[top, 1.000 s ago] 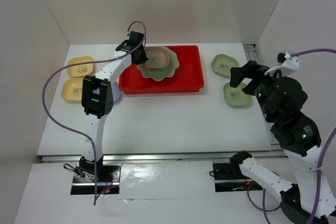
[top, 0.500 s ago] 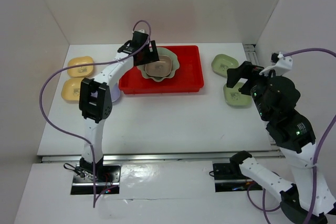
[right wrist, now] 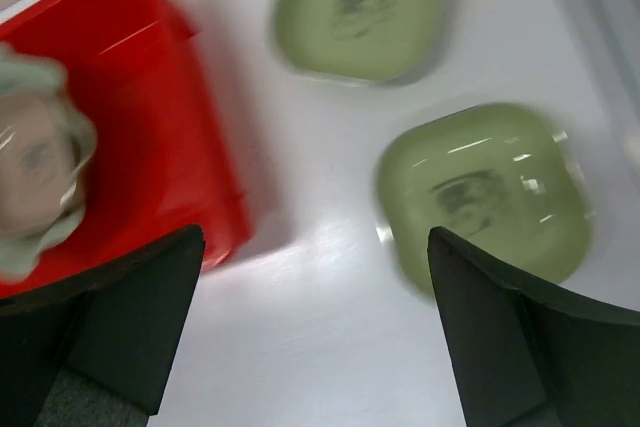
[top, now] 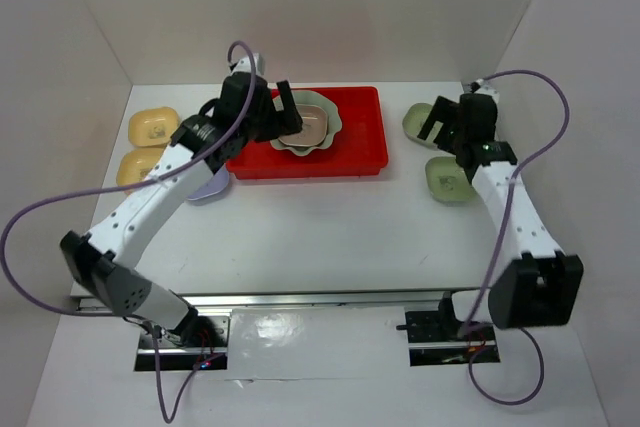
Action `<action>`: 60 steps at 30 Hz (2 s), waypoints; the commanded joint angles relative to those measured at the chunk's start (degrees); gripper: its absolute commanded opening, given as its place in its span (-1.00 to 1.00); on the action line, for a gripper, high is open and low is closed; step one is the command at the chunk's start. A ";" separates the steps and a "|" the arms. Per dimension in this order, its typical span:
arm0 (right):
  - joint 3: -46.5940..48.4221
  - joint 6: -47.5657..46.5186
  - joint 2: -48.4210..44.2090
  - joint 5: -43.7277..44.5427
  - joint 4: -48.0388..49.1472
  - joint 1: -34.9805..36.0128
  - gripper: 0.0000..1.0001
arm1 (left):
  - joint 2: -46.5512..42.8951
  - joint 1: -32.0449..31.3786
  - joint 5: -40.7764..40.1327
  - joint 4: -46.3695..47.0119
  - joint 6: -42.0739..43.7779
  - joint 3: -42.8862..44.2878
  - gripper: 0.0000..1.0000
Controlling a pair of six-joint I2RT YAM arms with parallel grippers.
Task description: Place the plates into the plastic bin on the countertop
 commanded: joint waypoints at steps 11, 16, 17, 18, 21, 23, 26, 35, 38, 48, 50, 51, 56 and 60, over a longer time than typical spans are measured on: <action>26.20 -5.38 38.56 -4.46 11.06 -13.76 0.97 | -16.26 -15.07 -1.32 -5.47 -1.67 -19.44 1.00; 34.31 -5.30 47.65 2.40 7.28 -13.66 0.93 | -21.62 -15.70 -1.85 -5.99 -0.35 -24.01 1.00; 34.31 -5.30 48.35 2.41 7.28 -13.67 0.93 | -22.67 -15.70 -1.85 -6.69 -0.35 -24.54 1.00; 34.31 -4.78 48.88 3.19 7.28 -13.67 0.93 | -24.59 -15.70 -1.85 -6.70 -0.35 -24.55 1.00; 33.35 -4.25 49.76 4.17 7.28 -14.19 0.93 | -27.07 -15.70 -1.85 -7.92 0.18 -25.96 1.00; 30.90 -3.47 49.76 4.78 8.16 -14.19 0.93 | -27.95 -15.70 -2.37 -8.45 0.70 -25.96 1.00; 29.05 -1.18 50.55 4.78 8.16 -14.81 0.90 | -28.48 -15.18 -2.38 -8.98 1.41 -25.96 1.00; 27.98 0.67 54.42 4.17 10.08 -15.34 0.58 | -29.62 -14.65 -2.38 -8.98 1.94 -27.01 1.00; 28.77 0.67 55.74 3.64 10.09 -15.86 0.33 | -29.62 -14.65 -2.38 -8.98 2.46 -27.01 1.00; 35.35 2.43 58.73 4.34 6.67 -15.86 -1.00 | -30.15 -14.12 -1.85 -7.93 2.99 -28.77 1.00; 37.20 3.13 58.73 6.01 5.35 -15.17 -1.00 | -30.15 -14.12 -1.85 -7.93 2.99 -28.77 1.00; 37.73 4.35 58.73 6.88 5.34 -15.16 -1.00 | -30.15 -14.12 -1.85 -7.93 2.99 -29.29 1.00; 38.27 8.58 50.06 15.05 4.82 -13.41 -1.00 | -30.15 -14.12 -1.32 -7.40 2.99 -29.82 1.00; 34.67 10.78 44.06 18.93 5.87 -12.70 -1.00 | -30.76 -14.12 -1.32 -7.40 2.46 -30.35 1.00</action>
